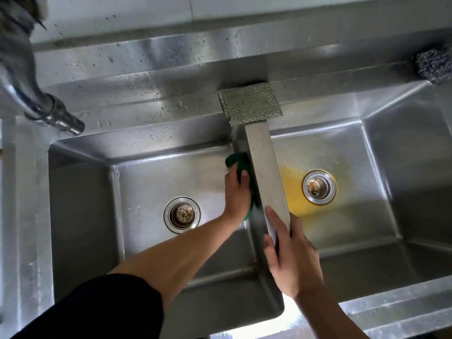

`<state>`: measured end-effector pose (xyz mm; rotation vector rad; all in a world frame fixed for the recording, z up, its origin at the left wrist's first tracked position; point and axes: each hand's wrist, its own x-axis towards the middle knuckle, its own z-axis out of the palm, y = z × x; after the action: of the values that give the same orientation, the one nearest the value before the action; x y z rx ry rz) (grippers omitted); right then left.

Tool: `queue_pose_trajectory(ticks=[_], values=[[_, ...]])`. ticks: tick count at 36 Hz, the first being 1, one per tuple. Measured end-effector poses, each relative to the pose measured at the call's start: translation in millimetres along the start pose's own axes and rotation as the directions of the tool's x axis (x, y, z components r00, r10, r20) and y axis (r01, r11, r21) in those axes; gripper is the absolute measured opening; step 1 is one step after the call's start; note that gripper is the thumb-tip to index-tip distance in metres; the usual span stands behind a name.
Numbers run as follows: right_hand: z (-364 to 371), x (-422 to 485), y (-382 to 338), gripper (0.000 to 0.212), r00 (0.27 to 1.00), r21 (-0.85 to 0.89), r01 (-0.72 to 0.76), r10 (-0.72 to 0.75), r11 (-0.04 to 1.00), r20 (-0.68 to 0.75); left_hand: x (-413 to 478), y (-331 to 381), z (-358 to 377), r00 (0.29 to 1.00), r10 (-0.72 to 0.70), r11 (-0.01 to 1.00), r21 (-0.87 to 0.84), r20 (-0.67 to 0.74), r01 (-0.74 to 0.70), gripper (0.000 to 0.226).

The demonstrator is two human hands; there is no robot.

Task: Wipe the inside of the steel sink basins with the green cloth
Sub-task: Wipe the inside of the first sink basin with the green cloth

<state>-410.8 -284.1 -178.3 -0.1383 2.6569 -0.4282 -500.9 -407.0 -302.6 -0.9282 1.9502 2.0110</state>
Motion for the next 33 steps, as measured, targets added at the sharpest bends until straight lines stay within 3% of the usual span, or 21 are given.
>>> queue_pose_trajectory(ticks=[6, 12, 18, 21, 24, 28, 31, 33], values=[[2, -2, 2, 0.057, 1.0, 0.008, 0.012, -0.012, 1.0, 0.011, -77, -19, -2, 0.992, 0.123, 0.992, 0.023, 0.014, -0.124, 0.037], [1, -1, 0, 0.054, 1.0, -0.002, 0.013, -0.013, 1.0, -0.009, -26, -6, 9, 0.993, -0.118, 0.992, -0.044, -0.013, 0.117, 0.041], [3, -1, 2, 0.058, 1.0, 0.025, 0.022, -0.021, 0.999, -0.023, -84, -11, 1, 0.993, 0.117, 0.993, 0.021, -0.022, -0.116, 0.035], [4, -1, 1, 0.057, 0.999, 0.029, 0.016, -0.015, 0.999, -0.032, -83, -22, -7, 0.995, 0.096, 0.995, 0.025, -0.002, -0.095, 0.038], [3, -2, 0, 0.058, 0.999, 0.024, 0.004, -0.003, 1.0, -0.037, -52, -17, -16, 0.987, 0.032, 0.999, -0.035, -0.156, -0.038, 0.044], [3, -1, 0, 0.058, 1.0, 0.001, -0.004, 0.004, 1.0, -0.025, -3, 9, -46, 0.901, -0.02, 0.981, -0.181, -0.433, -0.065, 0.049], [3, -2, -1, 0.058, 1.0, 0.008, -0.023, 0.023, 1.0, -0.021, 24, 29, -83, 0.838, 0.047, 0.976, -0.153, -0.544, -0.154, 0.049], [2, -2, -3, 0.059, 0.999, 0.003, -0.025, 0.025, 1.0, -0.023, 32, 35, -108, 0.814, 0.125, 0.971, -0.099, -0.567, -0.218, 0.036]])
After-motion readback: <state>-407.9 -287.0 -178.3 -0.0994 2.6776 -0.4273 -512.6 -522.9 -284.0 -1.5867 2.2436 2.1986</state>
